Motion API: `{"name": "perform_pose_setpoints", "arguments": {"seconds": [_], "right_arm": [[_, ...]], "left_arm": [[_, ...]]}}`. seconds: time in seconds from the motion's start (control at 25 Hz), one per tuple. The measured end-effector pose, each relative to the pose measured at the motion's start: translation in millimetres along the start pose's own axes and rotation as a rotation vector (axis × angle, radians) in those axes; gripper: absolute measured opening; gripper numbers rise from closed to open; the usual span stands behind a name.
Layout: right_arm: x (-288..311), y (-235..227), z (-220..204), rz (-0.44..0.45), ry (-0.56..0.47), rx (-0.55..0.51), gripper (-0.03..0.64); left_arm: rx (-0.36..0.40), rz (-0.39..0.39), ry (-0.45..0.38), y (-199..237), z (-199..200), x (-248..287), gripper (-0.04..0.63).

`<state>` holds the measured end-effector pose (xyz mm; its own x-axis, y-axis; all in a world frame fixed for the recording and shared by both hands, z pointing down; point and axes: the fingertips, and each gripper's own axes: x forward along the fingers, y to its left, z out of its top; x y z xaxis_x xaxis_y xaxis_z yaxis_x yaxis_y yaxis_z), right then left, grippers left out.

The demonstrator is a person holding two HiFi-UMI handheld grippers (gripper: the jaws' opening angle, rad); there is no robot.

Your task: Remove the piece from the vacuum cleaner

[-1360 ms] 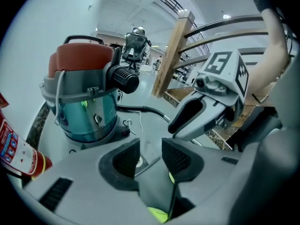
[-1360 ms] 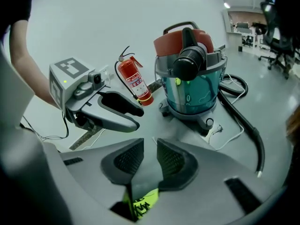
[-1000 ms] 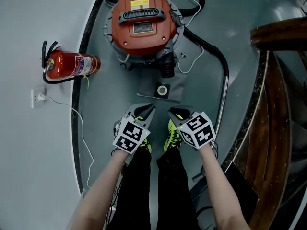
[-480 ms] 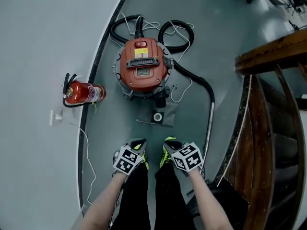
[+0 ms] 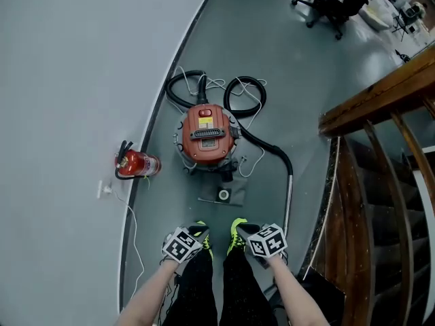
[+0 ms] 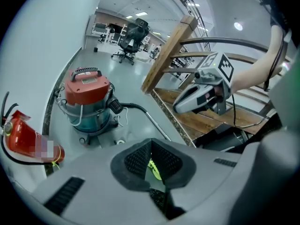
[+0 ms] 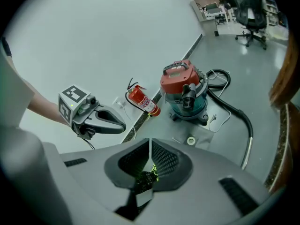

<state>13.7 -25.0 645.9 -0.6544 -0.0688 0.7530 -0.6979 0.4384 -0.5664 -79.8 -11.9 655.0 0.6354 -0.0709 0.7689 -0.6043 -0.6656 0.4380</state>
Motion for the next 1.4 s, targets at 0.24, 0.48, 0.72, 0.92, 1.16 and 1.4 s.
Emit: {"name": "perform_pose_setpoints", "arguments": {"seconds": [0.24,0.48,0.72,0.92,1.16,1.4], "right_arm": [[-38.7,23.6,14.7,-0.005,-0.007,0.018,0.029],[-76.1,52.3,27.0,-0.049,-0.05,0.012,0.029],[-97.3,83.9,36.2,-0.075,-0.067,0.002,0.029],[-114.3,105.3,47.4,-0.077,-0.095,-0.021,0.029],[-129.0,122.7,42.5,-0.055,-0.139,0.003,0.029],[-143.8,128.2,20.5,-0.032,-0.169,-0.012,0.029]], "left_arm": [[-0.046,-0.072,-0.049,-29.3,28.3,-35.1,0.011],[-0.022,-0.066,-0.103,-53.7,62.5,-71.6,0.011],[-0.114,-0.055,-0.191,-61.2,87.8,-109.4,0.011],[-0.149,-0.029,-0.222,-62.5,90.3,-135.5,0.011],[-0.098,0.007,-0.217,-76.0,85.6,-157.5,0.011],[-0.065,0.049,-0.255,-101.5,88.8,-168.3,0.011]]}}
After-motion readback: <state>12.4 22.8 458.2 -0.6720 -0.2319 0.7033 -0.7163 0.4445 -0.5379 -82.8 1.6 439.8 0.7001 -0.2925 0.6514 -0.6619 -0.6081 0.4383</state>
